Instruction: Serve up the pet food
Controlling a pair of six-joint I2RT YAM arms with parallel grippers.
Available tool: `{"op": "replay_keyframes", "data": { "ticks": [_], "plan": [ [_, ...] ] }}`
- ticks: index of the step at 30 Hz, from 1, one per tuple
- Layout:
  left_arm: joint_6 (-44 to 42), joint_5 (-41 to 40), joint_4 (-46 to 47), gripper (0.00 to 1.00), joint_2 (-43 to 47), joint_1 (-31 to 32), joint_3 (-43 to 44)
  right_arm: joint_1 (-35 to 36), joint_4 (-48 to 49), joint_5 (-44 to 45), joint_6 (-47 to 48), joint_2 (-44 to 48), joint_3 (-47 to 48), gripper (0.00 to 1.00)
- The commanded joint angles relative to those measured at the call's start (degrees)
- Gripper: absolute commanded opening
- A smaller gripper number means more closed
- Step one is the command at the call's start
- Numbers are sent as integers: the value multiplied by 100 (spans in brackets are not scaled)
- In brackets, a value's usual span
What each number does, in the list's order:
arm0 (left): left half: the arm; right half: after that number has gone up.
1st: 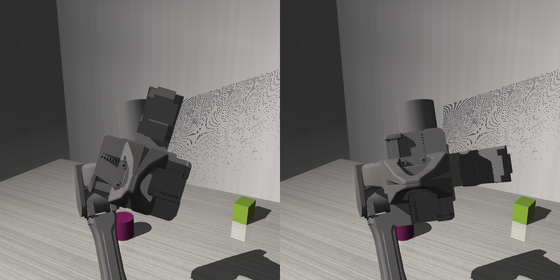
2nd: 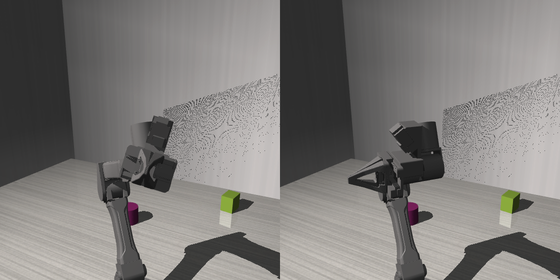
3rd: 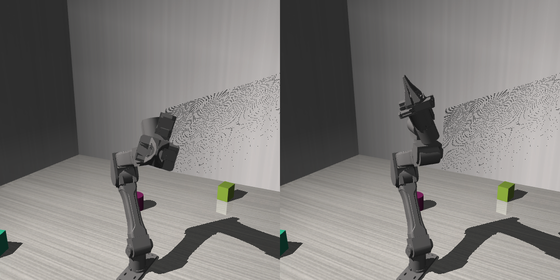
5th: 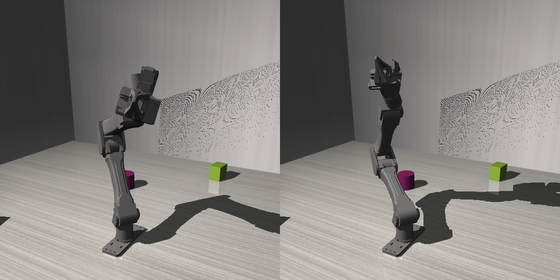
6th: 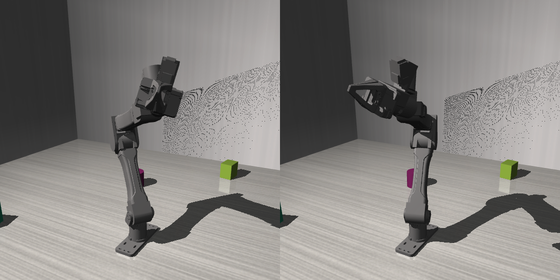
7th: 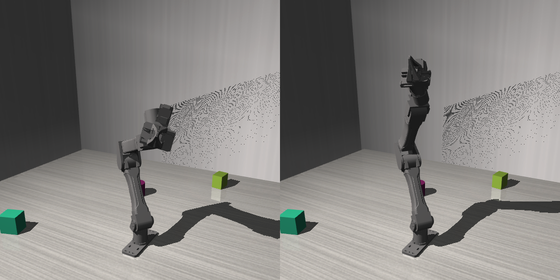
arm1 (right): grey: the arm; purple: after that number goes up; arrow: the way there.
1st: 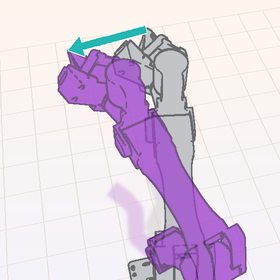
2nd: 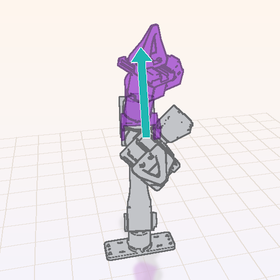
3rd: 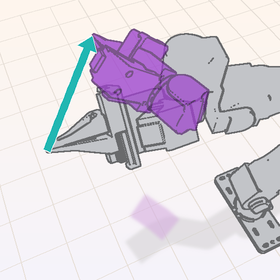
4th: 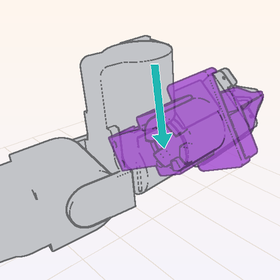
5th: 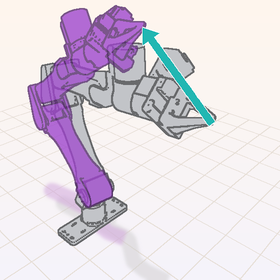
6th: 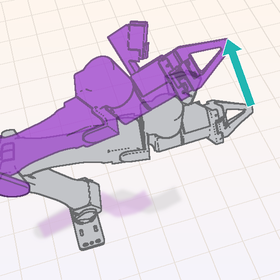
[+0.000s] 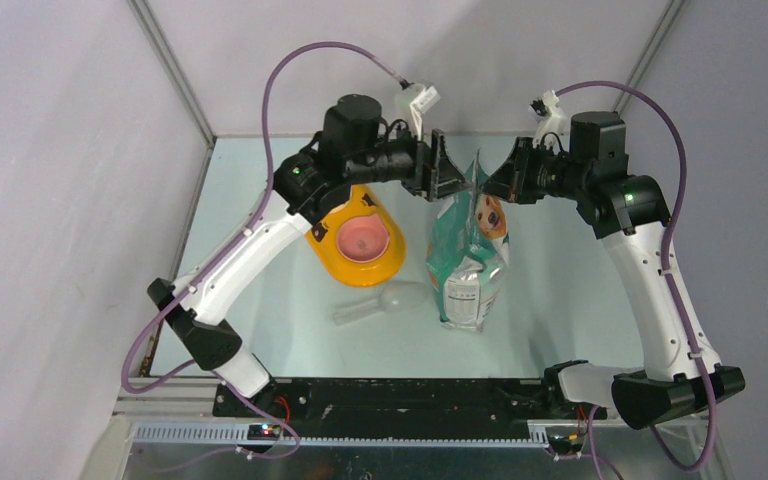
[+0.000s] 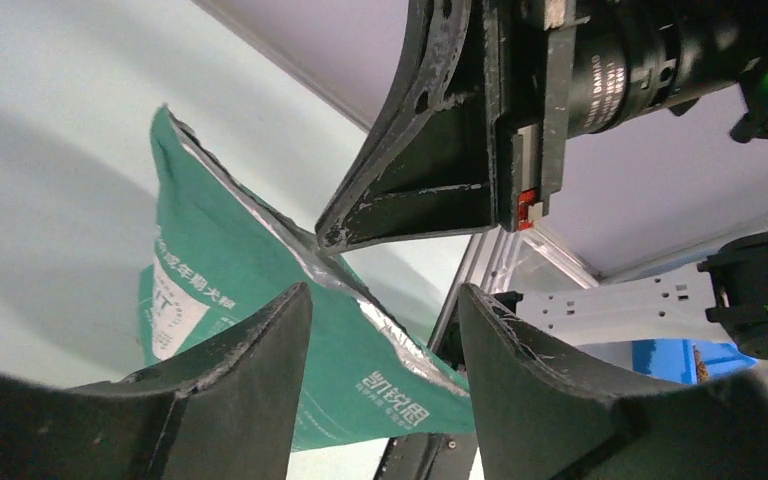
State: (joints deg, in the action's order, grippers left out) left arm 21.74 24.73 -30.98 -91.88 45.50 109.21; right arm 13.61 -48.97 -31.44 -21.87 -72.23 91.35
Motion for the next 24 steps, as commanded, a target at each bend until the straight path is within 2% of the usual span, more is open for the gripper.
{"op": "replay_keyframes", "data": {
  "ticks": [1,7,14,24],
  "plan": [
    [244,-678,-219,63,-240,235,129,27,189,5,-88,-8,261,0],
    [291,-934,-361,60,-366,371,144,23,211,11,-85,14,218,0],
    [385,-769,-221,48,-579,397,263,35,265,1,-153,7,160,0],
    [330,-606,-137,22,-770,416,293,69,253,88,-63,6,82,0]
  ]
}}
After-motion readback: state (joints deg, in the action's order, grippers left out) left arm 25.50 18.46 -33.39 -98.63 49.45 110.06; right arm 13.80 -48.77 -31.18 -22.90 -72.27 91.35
